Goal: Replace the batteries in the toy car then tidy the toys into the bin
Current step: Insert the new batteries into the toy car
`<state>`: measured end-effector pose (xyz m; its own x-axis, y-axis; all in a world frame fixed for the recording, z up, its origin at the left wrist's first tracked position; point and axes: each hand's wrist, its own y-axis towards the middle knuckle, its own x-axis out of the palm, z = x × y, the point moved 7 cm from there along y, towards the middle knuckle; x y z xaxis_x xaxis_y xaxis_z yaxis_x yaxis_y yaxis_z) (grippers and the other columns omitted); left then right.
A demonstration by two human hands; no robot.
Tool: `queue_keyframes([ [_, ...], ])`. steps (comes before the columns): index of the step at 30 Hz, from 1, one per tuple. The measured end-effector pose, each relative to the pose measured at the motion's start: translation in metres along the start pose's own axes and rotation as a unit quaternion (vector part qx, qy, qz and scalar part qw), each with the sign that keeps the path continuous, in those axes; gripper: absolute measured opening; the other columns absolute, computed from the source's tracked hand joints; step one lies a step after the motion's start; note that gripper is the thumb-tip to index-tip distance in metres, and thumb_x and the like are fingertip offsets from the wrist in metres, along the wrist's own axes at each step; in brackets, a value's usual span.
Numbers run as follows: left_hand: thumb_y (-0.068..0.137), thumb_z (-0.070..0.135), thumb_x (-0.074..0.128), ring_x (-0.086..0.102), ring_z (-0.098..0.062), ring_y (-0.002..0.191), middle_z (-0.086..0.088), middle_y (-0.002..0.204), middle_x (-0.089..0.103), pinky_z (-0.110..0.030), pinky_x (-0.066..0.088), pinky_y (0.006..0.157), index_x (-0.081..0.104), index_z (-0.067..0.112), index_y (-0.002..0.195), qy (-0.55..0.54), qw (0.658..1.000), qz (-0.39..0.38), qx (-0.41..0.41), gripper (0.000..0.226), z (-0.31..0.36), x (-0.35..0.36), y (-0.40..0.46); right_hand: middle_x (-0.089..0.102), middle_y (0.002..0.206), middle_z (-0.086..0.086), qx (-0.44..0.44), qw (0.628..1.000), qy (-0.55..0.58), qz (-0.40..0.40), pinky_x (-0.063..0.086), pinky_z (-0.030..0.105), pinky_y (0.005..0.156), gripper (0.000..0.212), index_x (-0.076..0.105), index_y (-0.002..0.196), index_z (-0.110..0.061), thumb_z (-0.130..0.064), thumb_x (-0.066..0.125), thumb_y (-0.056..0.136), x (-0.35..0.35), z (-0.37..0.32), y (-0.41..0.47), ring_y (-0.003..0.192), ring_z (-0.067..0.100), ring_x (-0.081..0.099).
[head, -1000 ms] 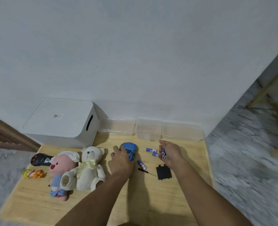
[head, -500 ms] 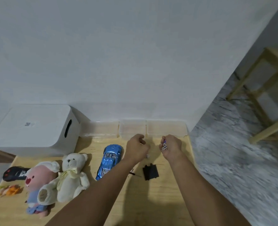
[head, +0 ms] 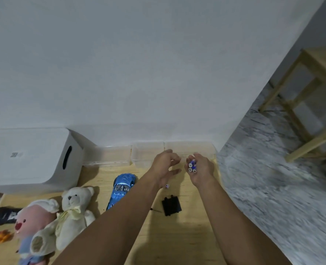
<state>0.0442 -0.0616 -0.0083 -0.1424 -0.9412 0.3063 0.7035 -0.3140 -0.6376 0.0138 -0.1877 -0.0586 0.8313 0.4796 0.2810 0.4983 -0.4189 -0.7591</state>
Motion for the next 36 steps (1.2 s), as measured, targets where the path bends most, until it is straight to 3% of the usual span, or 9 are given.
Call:
queue_keyframes([
  [5,0.088,0.0,0.053,0.048,-0.017,0.119,-0.004,0.141,0.05,-0.045,0.04,0.105,0.037,0.009,0.145,0.052,0.998,0.006,0.039,0.06,0.01,-0.001,0.001,0.057,0.1,0.022,-0.009,0.998,0.058,-0.02,0.055,0.041,0.06,0.014,0.054,0.103,0.005,0.0,0.045,0.093,0.01,-0.009,0.001,0.078,0.032,0.061],
  [9,0.087,0.0,0.054,0.049,-0.015,0.114,-0.002,0.142,0.05,-0.044,0.038,0.105,0.038,0.011,0.145,0.06,0.996,0.003,0.059,0.061,0.019,0.001,0.001,0.042,0.09,0.013,-0.016,0.996,0.077,-0.046,0.057,0.041,0.059,0.002,0.049,0.09,-0.004,-0.004,0.046,0.09,0.019,-0.013,-0.002,0.065,0.028,0.051],
  [13,0.086,0.0,0.054,0.049,-0.017,0.122,-0.001,0.143,0.05,-0.045,0.037,0.106,0.036,0.011,0.146,0.068,0.996,-0.002,0.063,0.063,0.024,0.002,0.0,0.042,0.085,0.009,-0.02,0.993,0.101,-0.061,0.048,0.048,0.096,0.012,0.048,0.103,-0.004,-0.01,0.049,0.093,0.025,-0.016,-0.008,0.067,0.024,0.049],
  [15,0.086,0.0,0.055,0.05,-0.017,0.12,-0.001,0.142,0.05,-0.044,0.037,0.105,0.036,0.011,0.146,0.074,0.995,-0.005,0.064,0.064,0.025,0.002,0.0,0.043,0.093,0.01,-0.013,0.991,0.115,-0.061,0.044,0.047,0.103,0.023,0.047,0.114,-0.005,-0.013,0.052,0.094,0.026,-0.017,-0.011,0.08,0.026,0.053],
  [19,0.086,0.001,0.055,0.049,-0.017,0.122,0.002,0.14,0.05,-0.043,0.037,0.105,0.034,0.011,0.147,0.082,0.995,-0.012,0.063,0.065,0.025,0.002,0.0,0.049,0.106,0.008,-0.011,0.991,0.116,-0.062,0.048,0.041,0.099,0.028,0.05,0.12,-0.011,-0.018,0.056,0.093,0.028,-0.019,-0.015,0.116,0.031,0.054],
  [23,0.087,0.003,0.056,0.048,-0.018,0.126,0.001,0.144,0.048,-0.044,0.037,0.106,0.032,0.012,0.148,0.104,0.993,-0.013,0.062,0.067,0.023,0.002,0.001,0.054,0.107,0.013,-0.022,0.997,0.064,-0.028,0.053,0.038,0.092,0.029,0.052,0.117,-0.007,-0.025,0.058,0.095,0.02,-0.016,-0.005,0.09,0.027,0.061],
  [28,0.086,0.003,0.059,0.047,-0.019,0.12,-0.002,0.142,0.049,-0.039,0.039,0.1,0.031,0.013,0.149,0.13,0.99,-0.001,0.048,0.07,0.015,-0.003,0.002,0.065,0.1,0.022,-0.069,0.996,0.016,0.047,0.06,0.029,0.061,0.029,0.055,0.11,0.009,-0.015,0.058,0.095,-0.005,-0.015,0.007,0.079,0.026,0.07],
  [33,0.085,0.004,0.061,0.047,-0.018,0.117,-0.001,0.138,0.05,-0.036,0.04,0.095,0.032,0.012,0.15,0.158,0.987,0.004,0.034,0.071,0.004,-0.007,0.006,0.065,0.088,0.018,-0.075,0.995,-0.022,0.06,0.06,0.04,0.074,0.02,0.059,0.104,0.007,-0.01,0.06,0.094,-0.016,-0.014,0.012,0.076,0.026,0.069],
  [36,0.085,0.005,0.062,0.049,-0.02,0.12,-0.001,0.137,0.051,-0.037,0.042,0.099,0.032,0.013,0.15,0.193,0.981,0.017,0.034,0.072,0.0,-0.011,0.009,0.066,0.085,0.016,-0.077,0.993,-0.047,0.072,0.06,0.039,0.069,0.016,0.06,0.102,0.003,-0.01,0.06,0.093,-0.02,-0.014,0.013,0.069,0.023,0.067],
])
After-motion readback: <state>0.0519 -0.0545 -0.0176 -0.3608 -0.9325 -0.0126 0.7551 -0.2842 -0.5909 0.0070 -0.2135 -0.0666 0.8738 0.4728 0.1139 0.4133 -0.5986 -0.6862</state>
